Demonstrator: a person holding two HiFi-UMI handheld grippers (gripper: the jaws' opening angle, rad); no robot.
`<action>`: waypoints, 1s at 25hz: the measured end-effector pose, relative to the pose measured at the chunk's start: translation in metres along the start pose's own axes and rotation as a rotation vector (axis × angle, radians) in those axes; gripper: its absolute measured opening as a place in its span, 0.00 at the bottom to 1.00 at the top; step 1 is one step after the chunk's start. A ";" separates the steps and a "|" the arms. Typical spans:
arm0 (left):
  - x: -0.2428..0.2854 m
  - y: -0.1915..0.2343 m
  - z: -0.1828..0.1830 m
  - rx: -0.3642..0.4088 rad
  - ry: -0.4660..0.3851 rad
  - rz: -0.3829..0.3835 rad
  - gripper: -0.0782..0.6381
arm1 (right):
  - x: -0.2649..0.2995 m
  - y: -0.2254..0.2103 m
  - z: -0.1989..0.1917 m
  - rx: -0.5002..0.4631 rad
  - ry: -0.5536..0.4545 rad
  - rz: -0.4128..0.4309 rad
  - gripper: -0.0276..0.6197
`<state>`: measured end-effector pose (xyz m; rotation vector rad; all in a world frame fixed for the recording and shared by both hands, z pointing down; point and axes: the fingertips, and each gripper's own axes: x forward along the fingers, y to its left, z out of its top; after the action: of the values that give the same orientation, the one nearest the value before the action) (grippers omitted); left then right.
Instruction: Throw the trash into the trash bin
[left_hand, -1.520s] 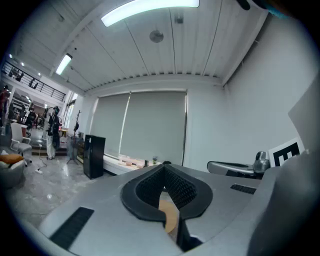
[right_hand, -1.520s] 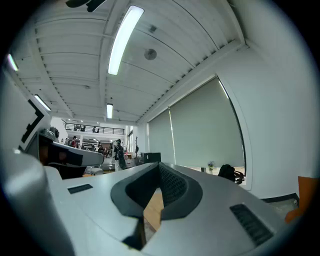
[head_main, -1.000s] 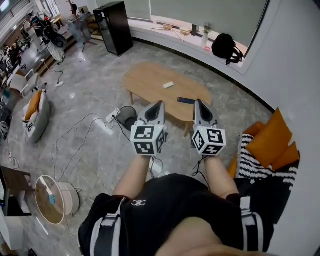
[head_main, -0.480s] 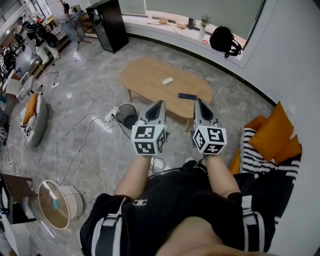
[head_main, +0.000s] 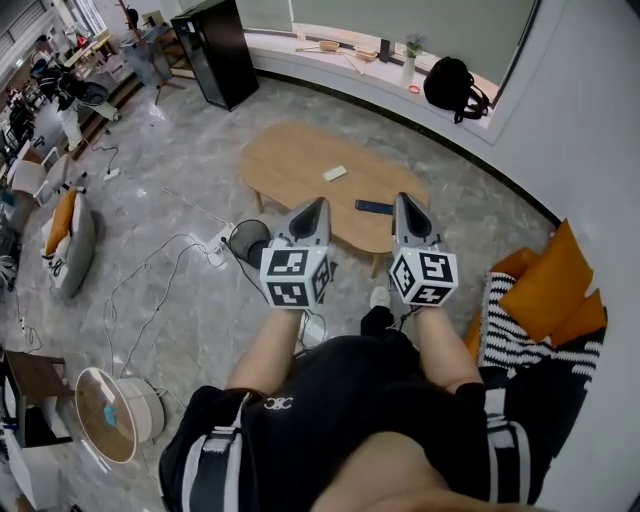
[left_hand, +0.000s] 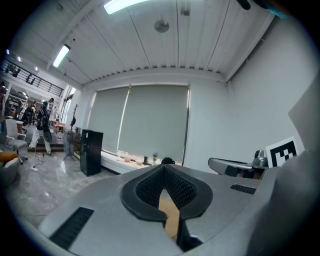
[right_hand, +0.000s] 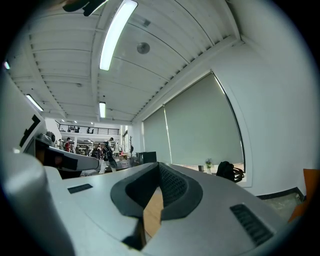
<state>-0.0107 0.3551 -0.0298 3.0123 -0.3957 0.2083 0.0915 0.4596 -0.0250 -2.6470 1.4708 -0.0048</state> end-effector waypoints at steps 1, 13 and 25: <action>0.010 0.002 0.004 0.004 -0.005 0.002 0.13 | 0.009 -0.005 0.002 -0.001 -0.006 0.004 0.06; 0.155 0.008 0.034 0.019 -0.009 0.022 0.13 | 0.127 -0.093 0.013 -0.029 -0.019 0.036 0.06; 0.260 0.013 0.042 -0.017 0.022 0.092 0.13 | 0.212 -0.158 0.009 -0.029 0.020 0.131 0.06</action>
<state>0.2398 0.2732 -0.0314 2.9751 -0.5315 0.2434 0.3382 0.3633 -0.0295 -2.5742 1.6605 0.0012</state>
